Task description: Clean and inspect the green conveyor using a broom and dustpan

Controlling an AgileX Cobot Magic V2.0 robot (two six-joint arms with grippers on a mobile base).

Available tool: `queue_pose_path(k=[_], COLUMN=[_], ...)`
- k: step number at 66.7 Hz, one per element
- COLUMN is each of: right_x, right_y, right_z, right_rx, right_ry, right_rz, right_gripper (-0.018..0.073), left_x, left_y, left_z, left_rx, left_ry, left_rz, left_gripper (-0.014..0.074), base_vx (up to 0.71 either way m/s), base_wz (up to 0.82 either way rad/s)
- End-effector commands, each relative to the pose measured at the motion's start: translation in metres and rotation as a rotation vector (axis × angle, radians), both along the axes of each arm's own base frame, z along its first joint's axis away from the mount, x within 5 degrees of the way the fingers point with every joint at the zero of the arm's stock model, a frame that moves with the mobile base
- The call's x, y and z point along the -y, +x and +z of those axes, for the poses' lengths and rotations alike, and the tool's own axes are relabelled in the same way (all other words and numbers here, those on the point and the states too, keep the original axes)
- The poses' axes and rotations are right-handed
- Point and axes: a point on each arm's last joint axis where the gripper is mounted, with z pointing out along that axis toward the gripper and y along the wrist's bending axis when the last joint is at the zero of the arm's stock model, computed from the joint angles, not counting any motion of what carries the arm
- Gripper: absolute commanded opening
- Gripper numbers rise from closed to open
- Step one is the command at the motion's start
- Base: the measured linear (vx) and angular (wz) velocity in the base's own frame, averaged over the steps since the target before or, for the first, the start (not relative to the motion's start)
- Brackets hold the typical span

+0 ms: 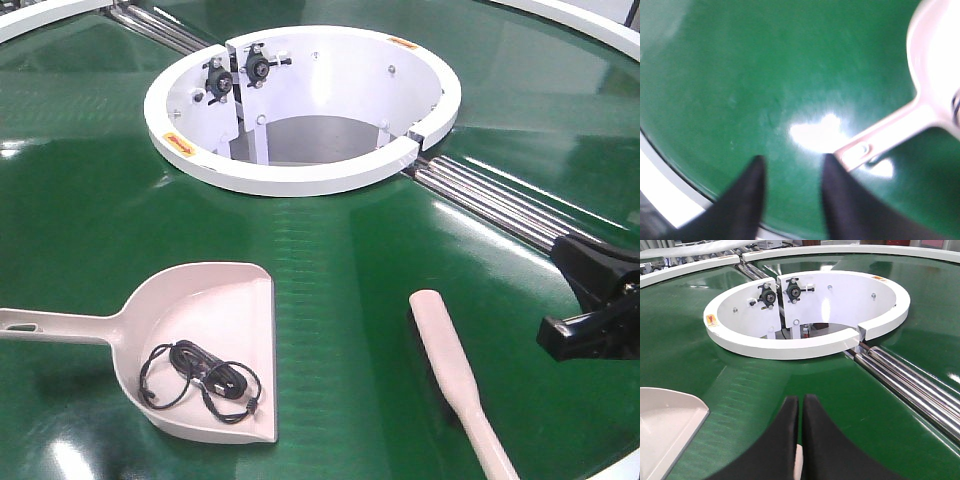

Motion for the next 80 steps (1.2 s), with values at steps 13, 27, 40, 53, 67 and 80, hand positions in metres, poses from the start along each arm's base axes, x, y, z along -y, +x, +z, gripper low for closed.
queue_pose_path(k=[13,27,40,53,67,80], right_x=[0.001,0.003,0.005,0.005,0.005,0.005], right_y=[0.002,0.000,-0.002,-0.002,-0.002,-0.002], right_z=[0.019,0.006,-0.006,-0.006,-0.006,-0.006], right_rx=[0.091,0.133,0.160,0.159,0.160,0.160], right_ry=[0.073,0.049,0.053,0.053,0.053,0.053], right_rz=[-0.022,-0.030,-0.042,-0.042,-0.042,-0.042], right_gripper=[-0.0005,-0.0005,-0.0005,-0.0005,-0.0005,-0.0005], left_x=[-0.006,-0.010,-0.015,-0.019,-0.019,-0.019], left_y=[-0.067,-0.127,-0.157,-0.172,-0.172,-0.172], left_z=[0.063,0.025,-0.025,-0.025,-0.025,-0.025], left_rx=[0.544,0.775,0.817,0.864,0.866,0.866], left_ry=[-0.343,-0.496,-0.501,-0.511,-0.511,-0.511], left_rz=[0.062,-0.035,-0.053,-0.059,-0.059,-0.059], left_gripper=[-0.0025,-0.0025,-0.0025,-0.0024,-0.0024,-0.0024], base_vx=[0.00,0.00,0.00,0.00,0.00,0.00], base_wz=[0.00,0.00,0.00,0.00,0.00,0.00])
